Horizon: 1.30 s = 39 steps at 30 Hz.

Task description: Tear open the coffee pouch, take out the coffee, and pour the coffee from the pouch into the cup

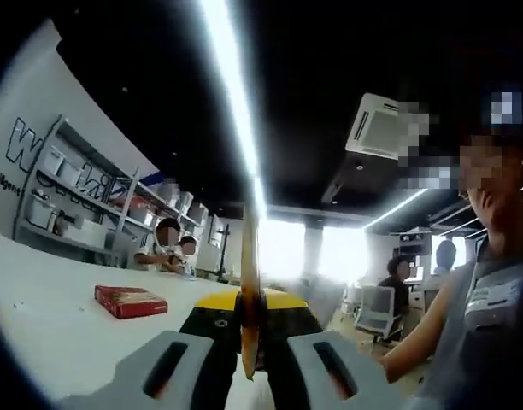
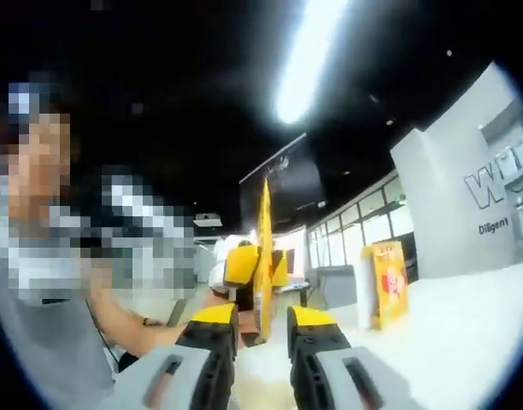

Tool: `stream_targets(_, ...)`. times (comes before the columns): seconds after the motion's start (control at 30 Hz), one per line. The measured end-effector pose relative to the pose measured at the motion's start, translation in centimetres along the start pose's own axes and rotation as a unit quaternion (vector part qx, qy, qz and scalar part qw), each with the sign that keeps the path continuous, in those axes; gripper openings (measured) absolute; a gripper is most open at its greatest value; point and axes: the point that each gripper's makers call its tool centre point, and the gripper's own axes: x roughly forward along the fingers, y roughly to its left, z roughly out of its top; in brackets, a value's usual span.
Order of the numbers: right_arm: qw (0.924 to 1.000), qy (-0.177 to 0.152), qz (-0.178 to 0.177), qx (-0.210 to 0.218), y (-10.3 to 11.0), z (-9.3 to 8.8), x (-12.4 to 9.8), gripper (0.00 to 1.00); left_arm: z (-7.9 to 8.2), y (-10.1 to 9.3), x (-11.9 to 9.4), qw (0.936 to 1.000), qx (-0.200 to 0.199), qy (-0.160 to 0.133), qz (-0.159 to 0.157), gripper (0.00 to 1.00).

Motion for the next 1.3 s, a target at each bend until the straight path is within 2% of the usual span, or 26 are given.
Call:
stream_targets(0.23,0.9999,-0.011,0.005,-0.006,1.6,0.6,0.3,0.14,0.3,-1.5,0.4,1.0000,-0.006,-0.007,0.001,0.11)
stream_targets(0.43,0.9999,-0.009,0.004,-0.009,1.6,1.0,-0.1,0.11,-0.2,-1.7,0.9,0.9999,-0.011,0.011,-0.003,0.11)
stream_targets(0.73,1.0000,0.004,-0.007,-0.005,1.3,0.3,-0.4,0.10,-1.0,-1.6,1.2,0.9997,-0.014,0.015,-0.009,0.11)
stream_targets(0.87,0.9993,0.035,-0.017,0.003,0.5,-0.6,-0.3,0.10,-1.7,-0.9,0.9,0.9994,-0.003,0.033,-0.010,0.11)
stream_targets(0.9,0.9988,0.045,-0.016,0.005,0.3,-0.9,-0.3,0.10,-2.1,-0.6,0.7,0.9988,-0.006,0.046,-0.015,0.11)
stream_targets(1.07,0.9980,0.062,-0.010,0.006,-0.2,-1.4,-0.5,0.09,-2.7,-0.2,-0.3,0.9967,0.017,0.078,-0.013,0.16)
stream_targets(1.17,0.9976,0.067,-0.008,0.013,-0.5,-1.5,-1.0,0.09,-2.2,0.3,-1.0,0.9954,0.011,0.094,-0.010,0.26)
stream_targets(1.27,0.9952,0.096,-0.013,0.013,-0.7,-2.3,-1.9,0.09,-1.2,0.5,-1.5,0.9934,0.018,0.113,-0.012,0.26)
stream_targets(1.3,0.9940,0.107,-0.015,0.013,-0.7,-2.6,-2.3,0.09,-0.7,0.5,-1.8,0.9915,0.019,0.129,-0.010,0.26)
